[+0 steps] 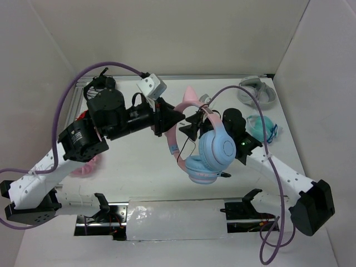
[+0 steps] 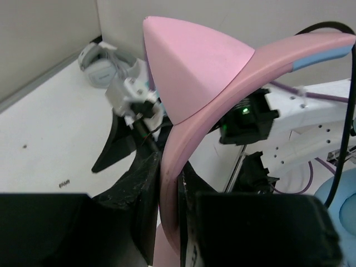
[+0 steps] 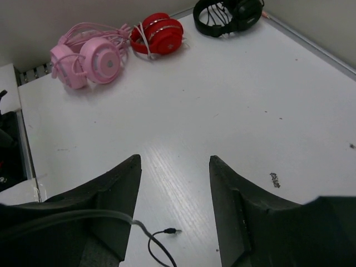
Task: Wrap the headphones
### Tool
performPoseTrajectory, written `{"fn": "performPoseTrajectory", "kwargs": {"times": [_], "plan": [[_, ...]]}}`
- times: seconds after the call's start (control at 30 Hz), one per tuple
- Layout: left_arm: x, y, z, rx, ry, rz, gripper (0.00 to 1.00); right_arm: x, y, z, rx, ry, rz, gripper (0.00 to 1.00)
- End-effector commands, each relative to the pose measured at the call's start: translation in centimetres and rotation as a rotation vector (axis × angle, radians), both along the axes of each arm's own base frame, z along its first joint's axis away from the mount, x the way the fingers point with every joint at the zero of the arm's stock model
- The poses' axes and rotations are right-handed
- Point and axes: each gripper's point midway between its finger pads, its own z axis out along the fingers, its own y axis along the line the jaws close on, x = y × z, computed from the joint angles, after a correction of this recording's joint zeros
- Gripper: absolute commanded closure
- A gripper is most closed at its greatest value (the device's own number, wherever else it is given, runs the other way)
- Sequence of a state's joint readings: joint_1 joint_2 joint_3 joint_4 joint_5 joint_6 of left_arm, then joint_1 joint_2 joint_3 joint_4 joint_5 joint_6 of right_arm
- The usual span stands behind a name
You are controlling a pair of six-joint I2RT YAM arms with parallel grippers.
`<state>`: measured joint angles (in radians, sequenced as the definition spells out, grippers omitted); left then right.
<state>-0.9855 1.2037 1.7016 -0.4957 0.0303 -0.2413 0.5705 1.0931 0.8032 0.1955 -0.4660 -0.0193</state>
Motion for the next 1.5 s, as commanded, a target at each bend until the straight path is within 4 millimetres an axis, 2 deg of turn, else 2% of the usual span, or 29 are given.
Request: {"fn": "performPoseTrajectory", "kwargs": {"times": [0.0,0.13,0.2,0.33,0.43,0.57,0.77,0.93,1.0,1.07,1.1,1.13,1.17,1.2,1.23,1.27,1.3,1.33,1.37,1.4,1.43,1.47], "plan": [[-1.5,0.3,7.0,-0.159,-0.135,-0.060,1.00,0.2,2.1,3.3,0.072,-0.089,0.119,0.38],[-1.1,0.5,7.5,-0.151,-0.133,-0.034,1.00,0.5,3.5,0.8,0.078,-0.007,0.160,0.36],[-1.0,0.9,8.3,-0.165,-0.148,-0.020,1.00,0.8,3.9,-1.5,0.078,0.036,0.144,0.36],[-1.0,1.6,10.0,-0.200,-0.178,0.003,1.00,1.1,4.8,-4.1,0.089,0.111,0.151,0.38],[-0.7,2.0,10.7,-0.213,-0.199,0.024,1.00,0.6,5.6,-6.3,0.080,0.161,0.168,0.45],[0.1,2.6,11.0,-0.224,-0.204,0.086,1.00,0.1,6.2,-8.9,0.071,0.205,0.145,0.61],[0.6,3.4,11.0,-0.262,-0.180,0.139,1.00,-1.2,6.4,-11.7,0.052,0.271,0.163,0.63],[2.2,4.5,11.4,-0.274,-0.174,0.252,1.00,-2.6,6.2,-13.7,0.041,0.315,0.147,0.61],[2.9,4.7,11.2,-0.277,-0.161,0.288,1.00,-3.1,6.2,-14.2,0.043,0.335,0.141,0.64],[4.1,5.2,10.9,-0.278,-0.142,0.368,1.00,-3.7,5.7,-14.7,0.047,0.356,0.112,0.76],[5.1,5.5,10.4,-0.274,-0.133,0.425,1.00,-4.6,5.6,-15.3,0.048,0.388,0.109,0.85],[5.6,5.6,10.2,-0.274,-0.131,0.457,1.00,-5.3,5.5,-14.9,0.059,0.386,0.109,0.89],[6.6,5.2,9.6,-0.271,-0.131,0.493,1.00,-6.0,5.3,-15.7,0.049,0.404,0.072,0.94],[7.3,5.5,9.4,-0.268,-0.136,0.535,1.00,-6.5,5.3,-14.9,0.060,0.385,0.063,0.99],[8.7,5.9,8.8,-0.248,-0.142,0.621,1.00,-6.1,4.8,-15.1,0.056,0.389,-0.012,0.99],[9.6,6.1,8.3,-0.237,-0.148,0.666,1.00,-7.7,4.9,-16.0,0.013,0.416,-0.005,1.00],[10.3,6.4,8.6,-0.250,-0.160,0.708,1.00,-8.3,4.8,-15.1,0.022,0.398,-0.010,1.00],[11.4,6.2,7.8,-0.217,-0.170,0.749,1.00,-8.9,4.6,-15.1,0.020,0.406,-0.021,1.00],[12.2,6.6,7.8,-0.220,-0.169,0.771,1.00,-9.6,4.2,-15.8,0.000,0.416,-0.028,1.00],[12.9,6.7,6.7,-0.179,-0.144,0.778,1.00,-11.0,4.5,-14.8,0.016,0.403,-0.003,1.00],[13.7,5.1,5.1,-0.177,-0.069,0.726,1.00,-11.7,4.5,-14.8,0.013,0.409,-0.007,1.00],[14.9,6.4,5.4,-0.196,-0.029,0.745,1.00,-12.5,4.1,-15.3,-0.023,0.419,-0.005,1.00]]}}
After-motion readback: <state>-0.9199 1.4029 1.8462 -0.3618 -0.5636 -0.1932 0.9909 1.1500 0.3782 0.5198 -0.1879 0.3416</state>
